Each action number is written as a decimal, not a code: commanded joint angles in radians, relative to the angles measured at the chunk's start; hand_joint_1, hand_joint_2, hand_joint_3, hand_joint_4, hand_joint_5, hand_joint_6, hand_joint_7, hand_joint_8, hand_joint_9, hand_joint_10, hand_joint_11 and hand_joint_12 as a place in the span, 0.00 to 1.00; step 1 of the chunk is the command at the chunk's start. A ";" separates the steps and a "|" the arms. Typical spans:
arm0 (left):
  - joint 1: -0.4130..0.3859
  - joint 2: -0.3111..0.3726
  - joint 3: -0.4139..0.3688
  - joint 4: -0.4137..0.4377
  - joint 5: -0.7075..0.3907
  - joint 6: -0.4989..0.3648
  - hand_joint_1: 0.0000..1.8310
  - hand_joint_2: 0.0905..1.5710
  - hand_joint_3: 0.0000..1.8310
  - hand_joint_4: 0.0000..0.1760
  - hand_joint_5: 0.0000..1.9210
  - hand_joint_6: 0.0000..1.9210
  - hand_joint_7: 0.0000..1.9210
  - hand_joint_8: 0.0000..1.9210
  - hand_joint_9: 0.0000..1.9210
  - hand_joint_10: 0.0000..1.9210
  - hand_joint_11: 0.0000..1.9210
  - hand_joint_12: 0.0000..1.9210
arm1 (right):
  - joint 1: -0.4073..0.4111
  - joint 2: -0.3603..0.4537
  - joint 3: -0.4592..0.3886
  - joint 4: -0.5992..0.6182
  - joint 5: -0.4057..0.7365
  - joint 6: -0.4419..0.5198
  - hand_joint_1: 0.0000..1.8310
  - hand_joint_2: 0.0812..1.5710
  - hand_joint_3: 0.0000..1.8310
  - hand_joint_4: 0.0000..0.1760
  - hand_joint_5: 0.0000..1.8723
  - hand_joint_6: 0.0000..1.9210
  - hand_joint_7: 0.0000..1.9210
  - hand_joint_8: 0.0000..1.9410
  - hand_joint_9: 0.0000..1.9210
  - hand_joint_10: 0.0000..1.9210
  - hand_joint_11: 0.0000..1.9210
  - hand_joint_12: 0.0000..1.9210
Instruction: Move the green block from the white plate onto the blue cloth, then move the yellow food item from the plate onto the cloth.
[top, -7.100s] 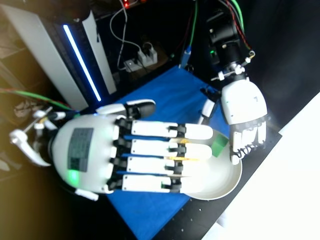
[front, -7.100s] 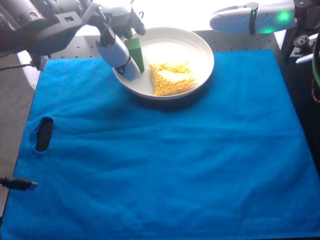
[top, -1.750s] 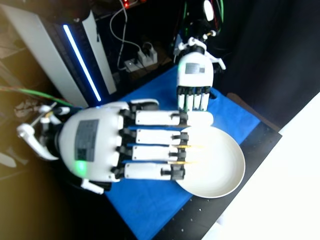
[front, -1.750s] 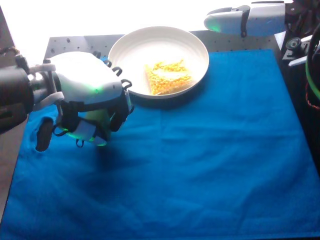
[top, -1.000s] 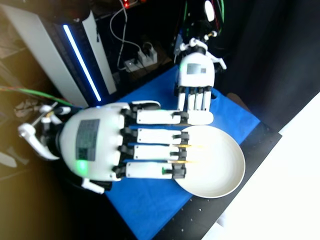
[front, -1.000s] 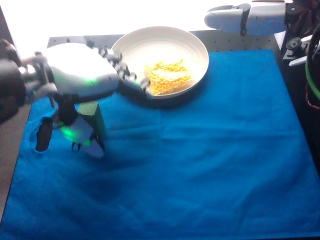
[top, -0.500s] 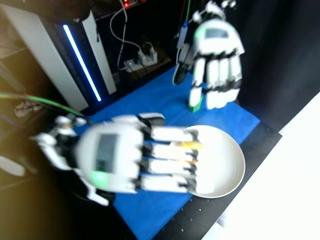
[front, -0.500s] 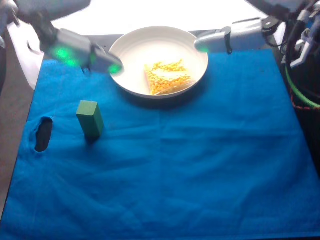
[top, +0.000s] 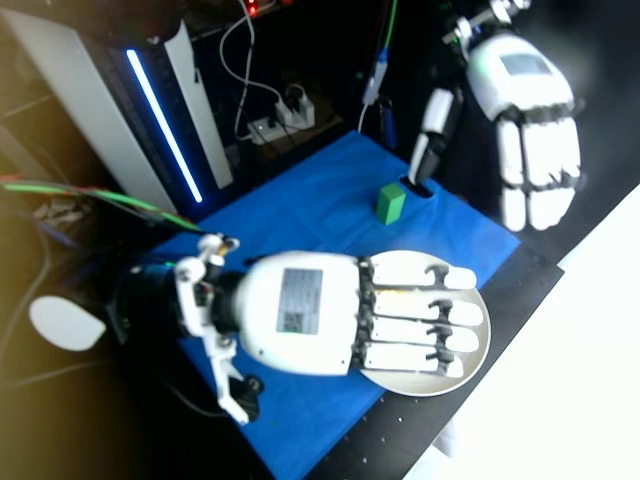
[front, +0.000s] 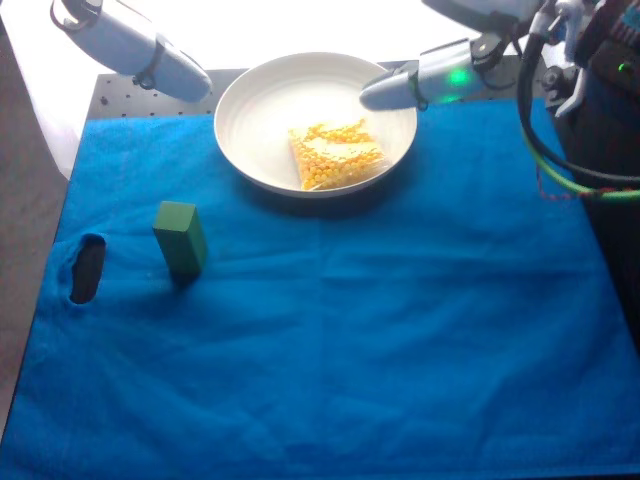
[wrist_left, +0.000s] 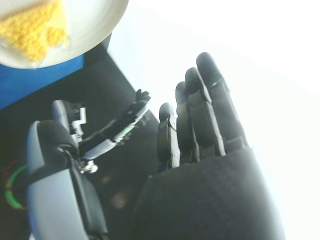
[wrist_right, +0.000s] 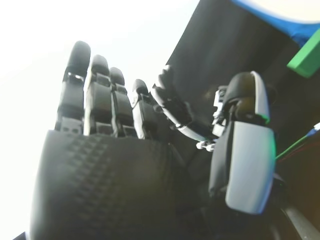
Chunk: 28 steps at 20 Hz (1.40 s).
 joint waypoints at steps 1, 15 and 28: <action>-0.017 -0.007 0.015 -0.028 -0.069 -0.001 0.38 0.45 0.01 0.67 0.10 0.00 0.18 0.00 0.22 0.00 0.19 0.23 | 0.017 -0.011 0.005 0.032 0.101 0.000 0.38 0.56 0.00 0.30 0.05 0.00 0.00 0.00 0.01 0.00 0.00 0.32; -0.026 -0.039 0.069 -0.082 -0.027 0.000 0.41 0.49 0.01 0.85 0.10 0.01 0.21 0.00 0.20 0.00 0.20 0.18 | 0.015 -0.114 0.056 -0.063 0.019 0.000 0.41 0.50 0.00 0.14 0.07 0.00 0.22 0.00 0.24 0.01 0.01 0.70; -0.030 -0.039 0.062 -0.073 -0.032 0.001 0.42 0.50 0.00 0.82 0.18 0.01 0.25 0.00 0.25 0.00 0.16 0.31 | -0.043 -0.171 0.108 -0.083 -0.004 0.000 0.39 0.44 0.00 0.23 0.04 0.00 0.15 0.00 0.18 0.01 0.00 0.65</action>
